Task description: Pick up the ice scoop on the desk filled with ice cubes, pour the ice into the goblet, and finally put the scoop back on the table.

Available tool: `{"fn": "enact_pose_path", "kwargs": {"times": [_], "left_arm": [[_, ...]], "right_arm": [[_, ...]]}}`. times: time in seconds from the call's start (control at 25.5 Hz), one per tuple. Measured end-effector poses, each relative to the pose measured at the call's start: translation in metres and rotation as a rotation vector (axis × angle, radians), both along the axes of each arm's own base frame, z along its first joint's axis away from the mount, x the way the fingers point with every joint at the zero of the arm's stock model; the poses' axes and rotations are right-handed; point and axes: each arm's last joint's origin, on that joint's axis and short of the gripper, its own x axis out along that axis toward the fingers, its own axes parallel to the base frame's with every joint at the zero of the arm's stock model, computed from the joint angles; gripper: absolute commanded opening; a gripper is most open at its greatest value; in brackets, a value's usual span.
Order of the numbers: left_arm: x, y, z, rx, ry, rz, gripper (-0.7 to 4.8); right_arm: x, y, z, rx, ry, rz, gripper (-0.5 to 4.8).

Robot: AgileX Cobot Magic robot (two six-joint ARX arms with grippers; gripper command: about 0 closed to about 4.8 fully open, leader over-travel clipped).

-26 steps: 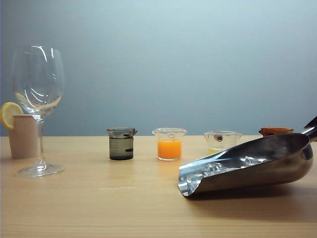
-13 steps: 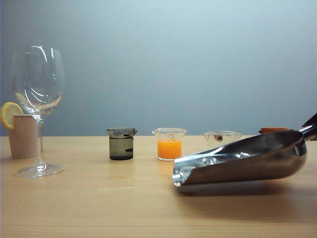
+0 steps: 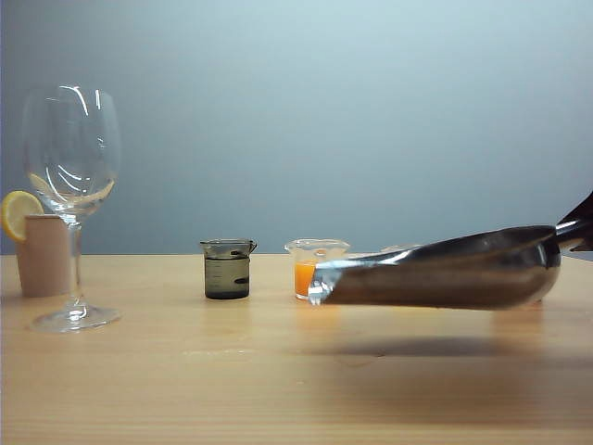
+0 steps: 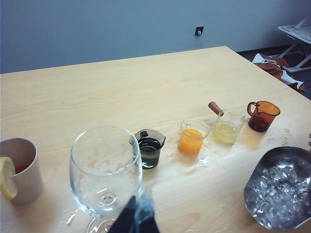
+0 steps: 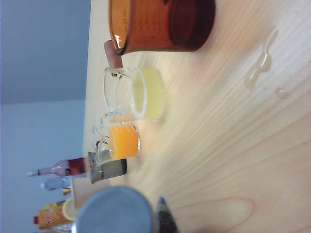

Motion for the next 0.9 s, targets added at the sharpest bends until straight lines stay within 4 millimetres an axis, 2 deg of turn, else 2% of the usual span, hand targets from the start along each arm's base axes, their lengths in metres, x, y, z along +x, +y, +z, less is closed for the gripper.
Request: {"fn": "enact_pose_path", "kwargs": {"times": [0.39, 0.63, 0.9], "left_arm": [[0.0, 0.0, 0.0, 0.0, 0.0, 0.0, -0.05], [0.0, 0.0, 0.0, 0.0, 0.0, 0.0, -0.05], [0.0, 0.0, 0.0, 0.0, 0.0, 0.0, -0.05]], "right_arm": [[0.003, 0.0, 0.007, 0.08, -0.017, -0.007, -0.05], [0.015, 0.0, 0.029, 0.149, -0.058, -0.018, -0.05], [0.022, 0.0, 0.046, 0.177, -0.092, -0.02, -0.05]]}}
